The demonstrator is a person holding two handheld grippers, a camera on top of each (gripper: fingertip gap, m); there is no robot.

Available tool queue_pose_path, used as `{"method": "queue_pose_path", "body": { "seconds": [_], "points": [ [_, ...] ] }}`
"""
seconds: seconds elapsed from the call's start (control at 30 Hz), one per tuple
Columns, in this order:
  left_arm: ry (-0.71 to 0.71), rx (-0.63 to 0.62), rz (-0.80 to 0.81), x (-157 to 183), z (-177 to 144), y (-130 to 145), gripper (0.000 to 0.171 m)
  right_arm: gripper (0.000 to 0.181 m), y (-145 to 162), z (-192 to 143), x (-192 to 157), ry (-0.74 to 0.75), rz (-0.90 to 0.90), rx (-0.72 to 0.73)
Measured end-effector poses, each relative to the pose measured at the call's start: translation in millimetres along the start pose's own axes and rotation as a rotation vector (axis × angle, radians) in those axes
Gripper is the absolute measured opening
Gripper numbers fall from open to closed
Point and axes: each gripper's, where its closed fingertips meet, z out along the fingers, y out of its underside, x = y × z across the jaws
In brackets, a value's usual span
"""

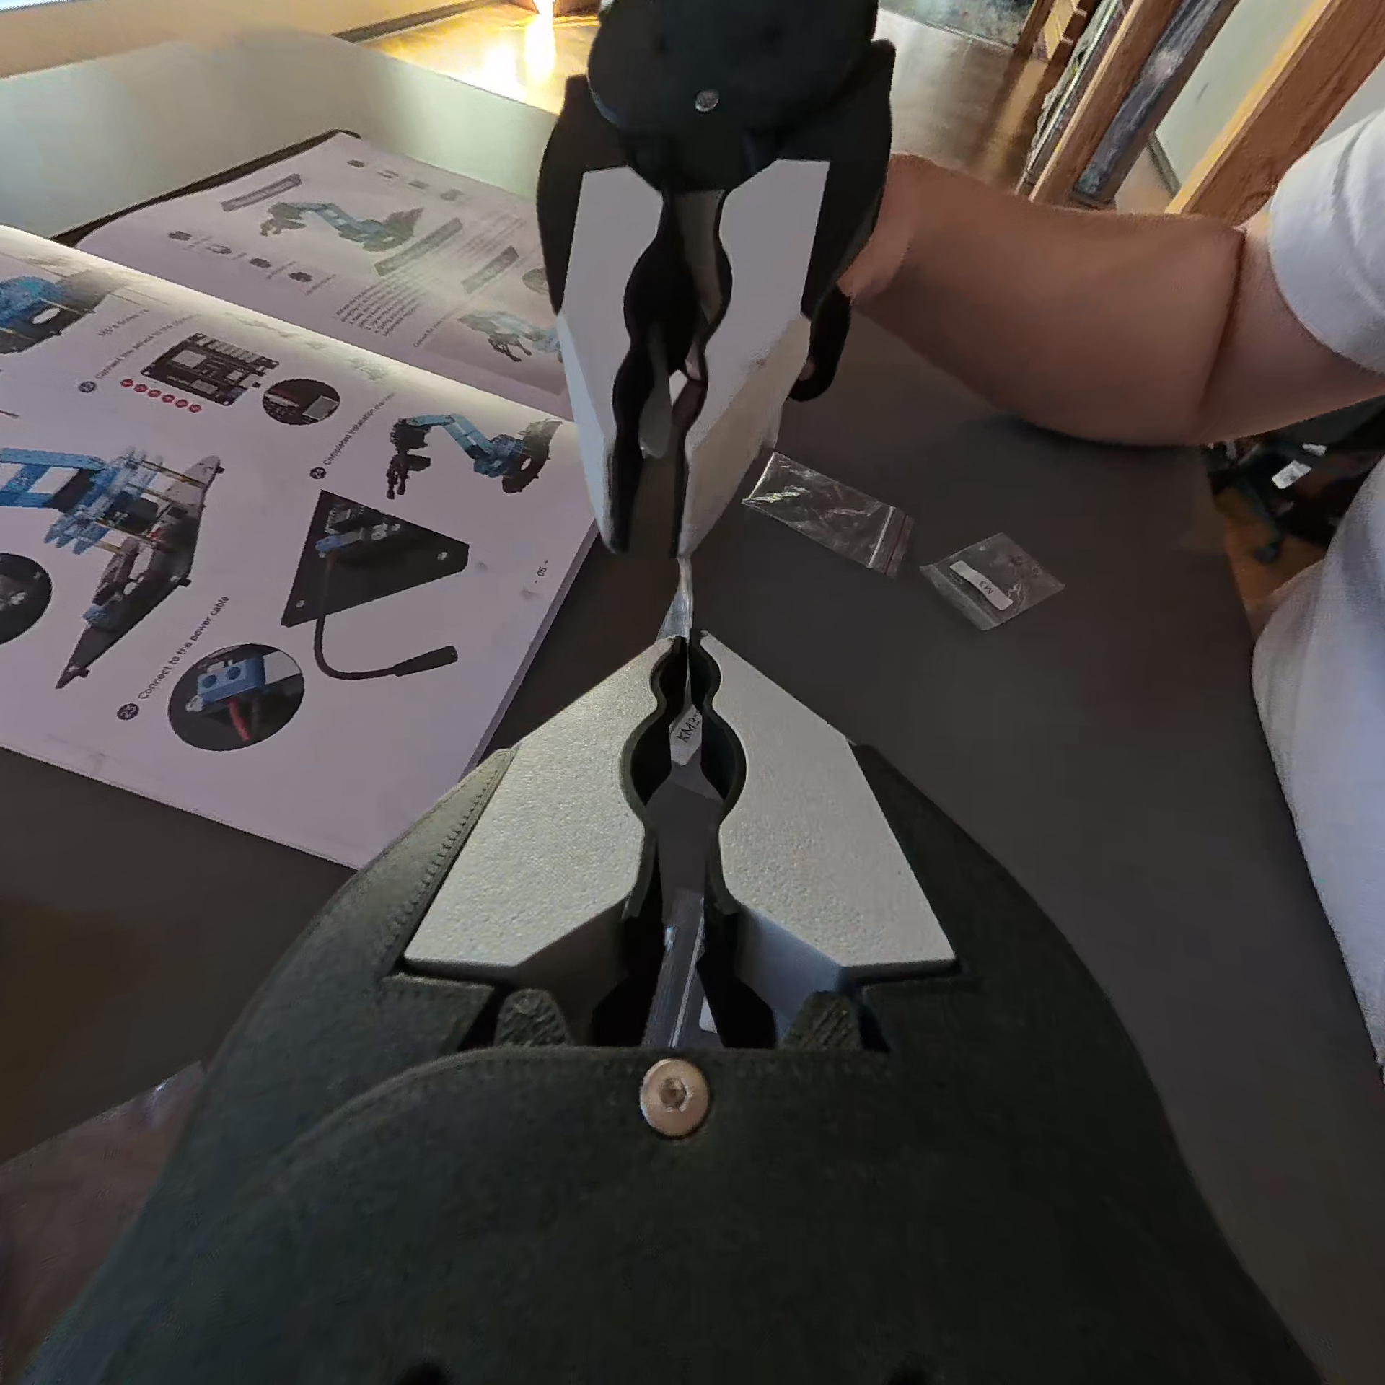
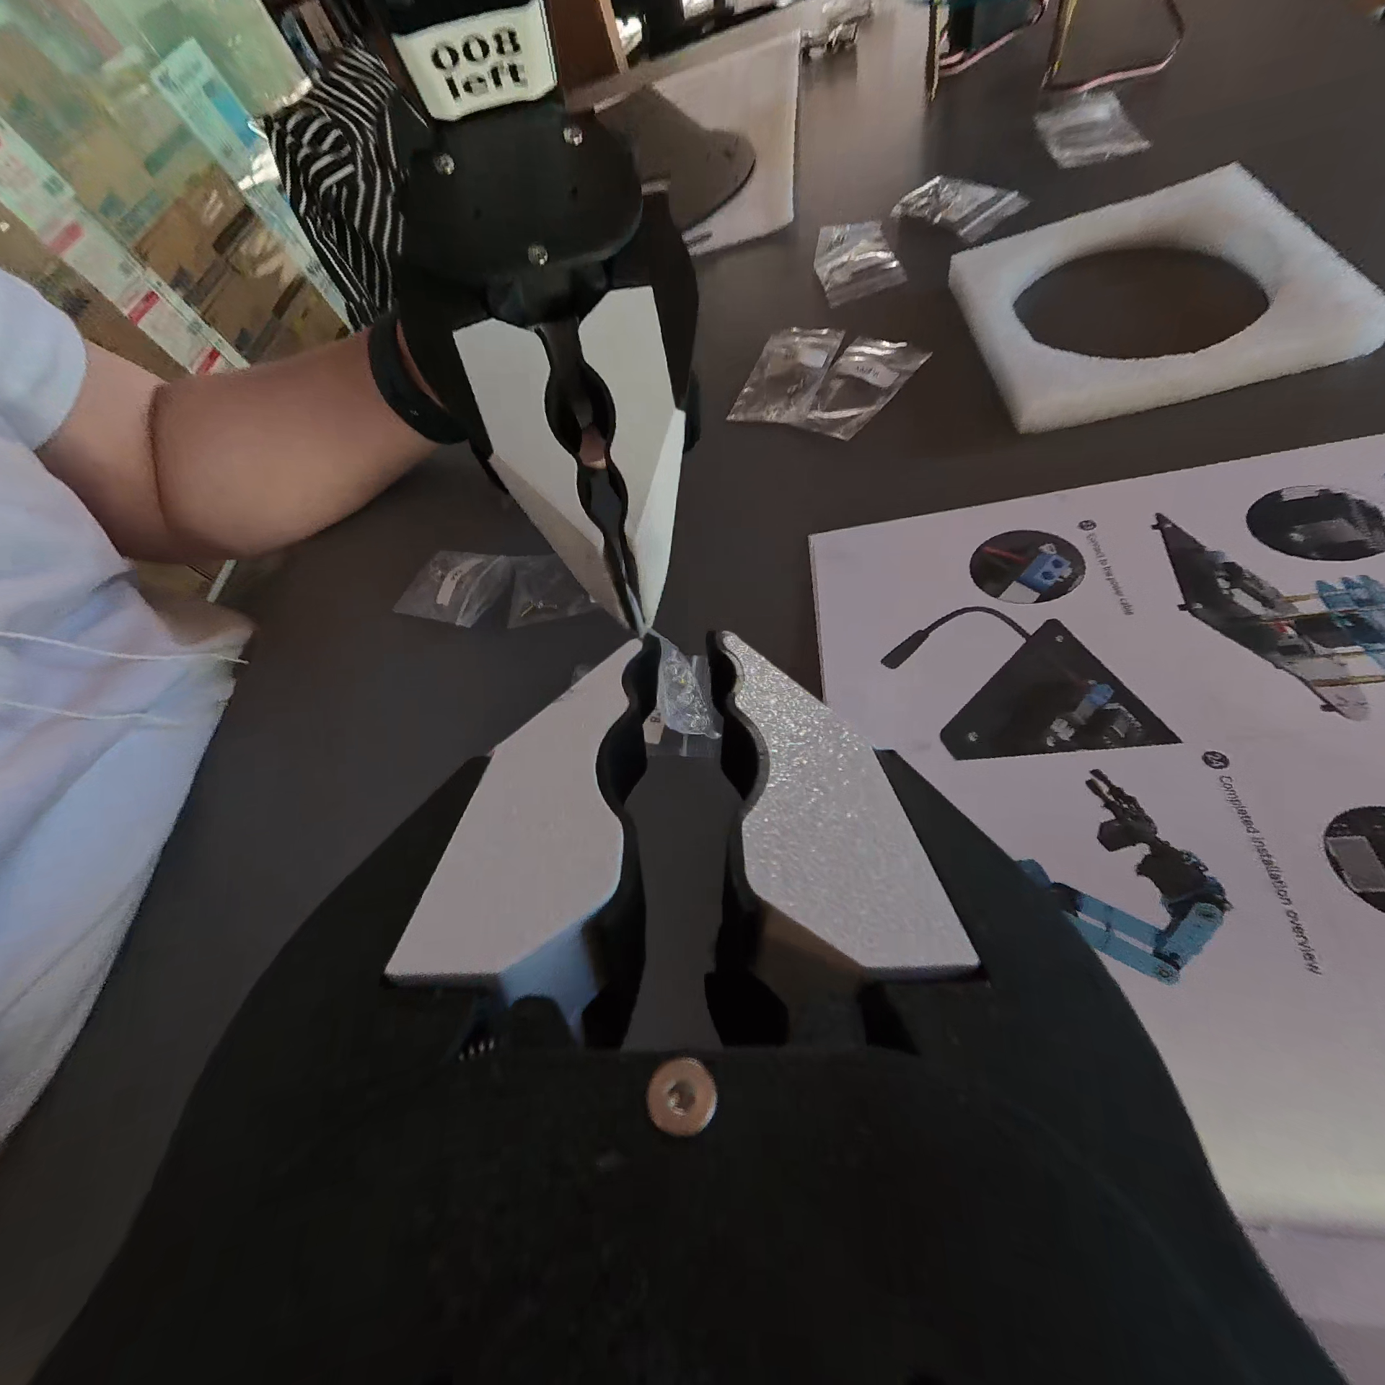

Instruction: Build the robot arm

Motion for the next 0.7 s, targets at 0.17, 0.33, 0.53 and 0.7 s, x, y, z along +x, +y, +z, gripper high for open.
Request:
{"method": "queue_pose_path", "body": {
  "seconds": [0.17,0.33,0.53,0.7],
  "points": [
    [0.007,-0.016,0.014,3,1,2,0.0,0.01,4,7,-4,-0.031,0.016,-0.018],
    [0.008,-0.027,0.019,4,3,3,0.0,0.01,8,7,-7,-0.048,0.015,-0.051],
    [-0.007,-0.06,0.068,6,7,7,0.0,0.003,20,8,-18,-0.114,0.05,-0.132],
    [-0.017,-0.076,0.087,5,9,10,0.0,0.008,25,11,-17,-0.138,0.104,-0.146]
  ]
}}
